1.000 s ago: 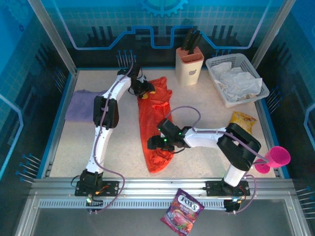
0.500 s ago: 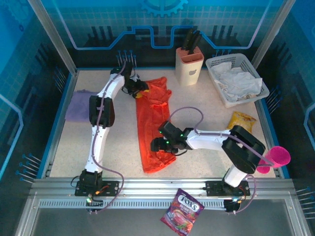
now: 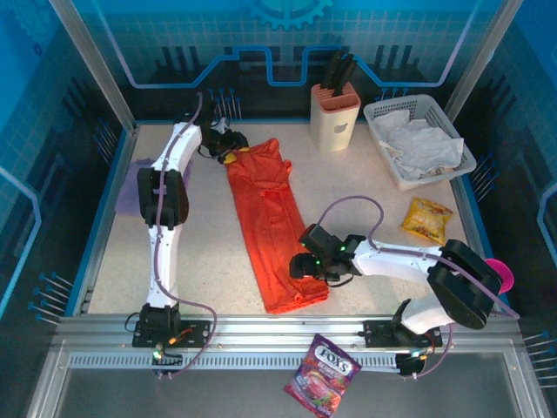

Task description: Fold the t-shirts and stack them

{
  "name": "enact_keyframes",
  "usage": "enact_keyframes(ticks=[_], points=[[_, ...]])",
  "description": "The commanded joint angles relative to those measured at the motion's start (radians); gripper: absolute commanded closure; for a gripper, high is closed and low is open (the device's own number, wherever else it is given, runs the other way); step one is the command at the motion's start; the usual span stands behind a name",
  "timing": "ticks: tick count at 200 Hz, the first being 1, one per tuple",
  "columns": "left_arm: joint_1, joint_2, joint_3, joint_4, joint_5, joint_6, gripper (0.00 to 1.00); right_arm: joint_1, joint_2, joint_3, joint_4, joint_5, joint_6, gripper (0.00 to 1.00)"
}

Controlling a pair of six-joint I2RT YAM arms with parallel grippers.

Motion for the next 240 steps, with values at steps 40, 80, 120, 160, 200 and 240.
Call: enact_keyframes(ticks=[40, 80, 120, 160, 200, 240], points=[[-0.068, -0.031, -0.147, 0.086, 0.026, -0.060, 0.43, -0.053, -0.096, 0.021, -0.107, 0.026, -0.133, 0.11], [-0.075, 0.038, -0.101, 0.092, -0.016, -0.074, 0.43, -0.106, -0.142, 0.011, -0.144, 0.027, -0.171, 0.00], [-0.075, 0.112, -0.057, 0.090, -0.036, -0.094, 0.43, -0.142, -0.170, 0.034, -0.189, 0.060, -0.203, 0.00], [-0.090, 0.271, 0.183, -0.013, 0.009, -0.106, 0.44, -0.183, -0.170, 0.040, -0.197, 0.061, -0.189, 0.00], [-0.108, 0.334, 0.304, 0.033, 0.096, -0.181, 0.44, -0.206, -0.140, 0.042, -0.153, 0.045, -0.185, 0.00], [-0.123, 0.272, 0.181, 0.303, 0.327, -0.296, 0.43, -0.213, -0.063, 0.078, -0.106, 0.025, -0.215, 0.00]])
